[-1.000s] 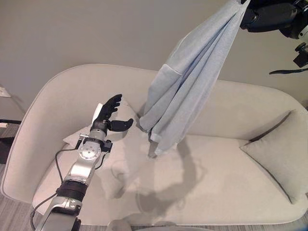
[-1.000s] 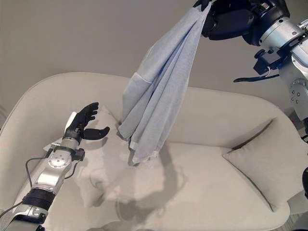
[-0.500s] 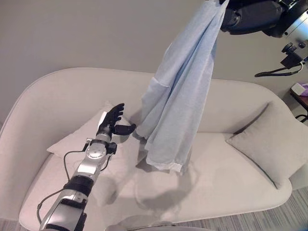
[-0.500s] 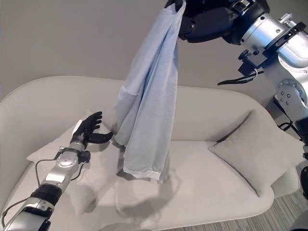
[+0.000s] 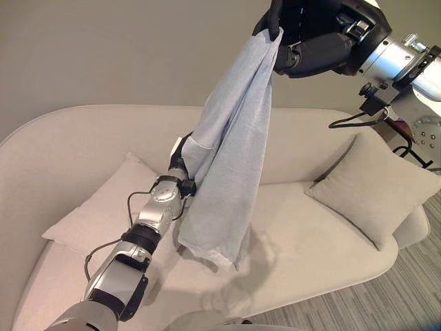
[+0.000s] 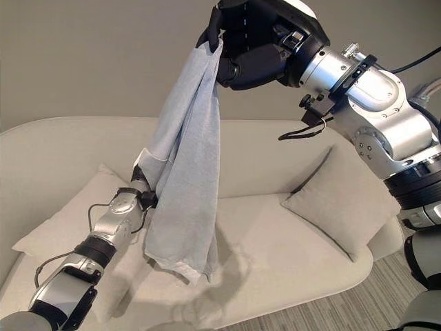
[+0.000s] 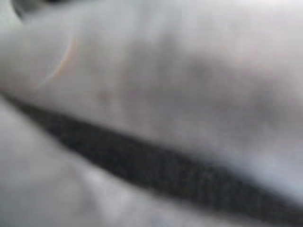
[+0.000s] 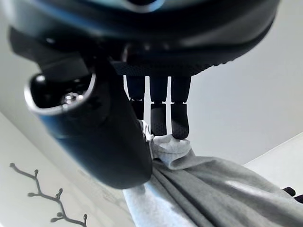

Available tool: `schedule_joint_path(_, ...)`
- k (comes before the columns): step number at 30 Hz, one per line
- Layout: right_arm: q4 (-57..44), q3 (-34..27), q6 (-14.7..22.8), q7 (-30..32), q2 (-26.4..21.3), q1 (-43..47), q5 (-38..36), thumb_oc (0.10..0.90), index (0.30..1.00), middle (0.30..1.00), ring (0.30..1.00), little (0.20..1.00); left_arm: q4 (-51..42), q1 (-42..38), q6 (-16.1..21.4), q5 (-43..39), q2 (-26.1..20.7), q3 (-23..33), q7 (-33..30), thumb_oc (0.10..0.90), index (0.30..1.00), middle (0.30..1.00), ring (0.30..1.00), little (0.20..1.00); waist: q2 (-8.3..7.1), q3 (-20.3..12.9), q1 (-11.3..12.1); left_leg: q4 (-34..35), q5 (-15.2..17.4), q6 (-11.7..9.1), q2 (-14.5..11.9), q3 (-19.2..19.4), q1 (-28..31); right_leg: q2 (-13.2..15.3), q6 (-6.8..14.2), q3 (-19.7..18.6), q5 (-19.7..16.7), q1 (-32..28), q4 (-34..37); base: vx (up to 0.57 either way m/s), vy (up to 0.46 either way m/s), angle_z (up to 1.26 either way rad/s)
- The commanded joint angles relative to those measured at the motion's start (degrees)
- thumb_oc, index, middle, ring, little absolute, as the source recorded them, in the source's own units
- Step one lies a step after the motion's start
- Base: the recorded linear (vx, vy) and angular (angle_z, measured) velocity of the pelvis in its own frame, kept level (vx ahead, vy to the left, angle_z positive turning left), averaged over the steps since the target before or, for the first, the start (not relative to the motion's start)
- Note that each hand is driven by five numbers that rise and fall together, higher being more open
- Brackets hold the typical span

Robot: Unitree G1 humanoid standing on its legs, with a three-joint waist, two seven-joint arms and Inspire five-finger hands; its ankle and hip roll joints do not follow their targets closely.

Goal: Hang the clothes on the sofa on the clothes rack.

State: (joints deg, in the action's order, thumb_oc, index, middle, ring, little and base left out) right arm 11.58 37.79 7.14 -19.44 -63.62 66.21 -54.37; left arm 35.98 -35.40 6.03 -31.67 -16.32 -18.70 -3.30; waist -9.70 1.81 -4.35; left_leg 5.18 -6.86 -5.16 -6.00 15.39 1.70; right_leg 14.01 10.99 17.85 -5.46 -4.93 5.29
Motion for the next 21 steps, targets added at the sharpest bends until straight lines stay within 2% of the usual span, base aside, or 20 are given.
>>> schedule_joint_path(1,5.88,-1.32,4.1,2.63,-1.47,9.92,-1.73,0.4,0.3,0.3,0.3,0.3,-4.34,-8.24,5.91,-2.7,-1.58,-2.14,5.12,0.8,0.9,0.9,0.9,0.9,0.51,-5.13,3.33,-0.18,6.65,-3.94,-3.83,3.86,3.46,2.13,0.91,5.17,-0.64,-0.81,-0.29,0.03,-0.009,0.0)
schedule_joint_path(8,10.32,-1.15,4.07,1.97,-2.52,13.61,-3.03,0.4,0.3,0.3,0.3,0.3,-1.44,-4.17,3.64,-2.69,-5.37,-3.74,11.79,0.8,0.9,0.9,0.9,0.9,0.99,-5.35,3.23,-0.18,6.69,-4.06,-3.79,4.03,3.53,2.19,1.11,5.24,-0.78,-0.88,-0.29,0.0,0.0,0.0)
schedule_joint_path(13,14.4,-0.55,4.28,2.04,-1.14,17.61,-4.04,0.4,0.3,0.3,0.3,0.3,2.48,-2.52,1.62,-2.76,-5.79,-6.41,16.11,0.8,0.9,0.9,0.9,0.9,1.06,-5.64,2.8,-0.18,6.88,-4.09,-3.89,4.41,3.8,2.11,1.27,5.05,-0.93,-0.79,-0.29,0.0,0.0,0.0)
schedule_joint_path(21,16.14,1.53,4.63,2.47,0.68,21.7,-3.65,0.4,0.3,0.3,0.3,0.3,3.68,-1.2,0.31,-2.6,-4.45,-9.29,19.04,0.8,0.9,0.9,0.9,0.9,1.09,-5.8,2.4,-0.18,7.1,-3.94,-3.86,4.94,4.08,2.17,1.33,4.69,-1.2,-0.53,-0.29,0.0,0.001,0.0)
